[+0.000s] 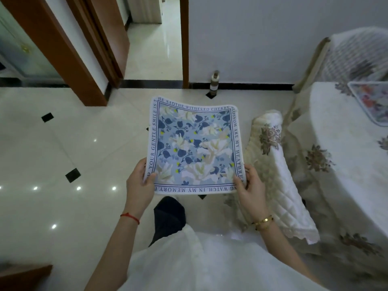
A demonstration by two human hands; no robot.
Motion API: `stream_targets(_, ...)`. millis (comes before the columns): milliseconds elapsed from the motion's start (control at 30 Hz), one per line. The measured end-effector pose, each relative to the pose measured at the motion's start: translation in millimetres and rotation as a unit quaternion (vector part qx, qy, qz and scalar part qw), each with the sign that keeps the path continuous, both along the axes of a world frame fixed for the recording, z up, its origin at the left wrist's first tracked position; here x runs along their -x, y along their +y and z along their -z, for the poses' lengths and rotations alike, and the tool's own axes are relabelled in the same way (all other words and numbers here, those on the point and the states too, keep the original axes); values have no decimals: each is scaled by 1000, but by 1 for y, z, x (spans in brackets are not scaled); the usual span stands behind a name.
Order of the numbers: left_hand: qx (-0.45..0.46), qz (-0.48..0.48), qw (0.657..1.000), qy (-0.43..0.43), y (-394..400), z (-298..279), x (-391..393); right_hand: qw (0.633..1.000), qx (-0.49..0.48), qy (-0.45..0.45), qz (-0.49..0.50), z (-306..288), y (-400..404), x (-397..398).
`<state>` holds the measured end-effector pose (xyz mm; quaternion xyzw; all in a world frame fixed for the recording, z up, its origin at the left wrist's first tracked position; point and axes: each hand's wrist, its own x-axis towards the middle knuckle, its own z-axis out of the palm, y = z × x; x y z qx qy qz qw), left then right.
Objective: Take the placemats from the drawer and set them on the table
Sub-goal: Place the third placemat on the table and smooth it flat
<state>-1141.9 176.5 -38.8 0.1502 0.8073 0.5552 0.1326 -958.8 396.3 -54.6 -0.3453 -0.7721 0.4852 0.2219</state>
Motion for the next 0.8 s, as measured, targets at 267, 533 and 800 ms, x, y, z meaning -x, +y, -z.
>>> stream_targets(267,13,122,992,42,111,-12,175,992,17,34,118,-1,65,133)
stream_targets(533,13,285,957,42,245,-24,287,962,39,54,265,-7,124,204)
stream_targets(800,6,367,929,45,408,-19,320,928,-1,33,372,-7,227,226)
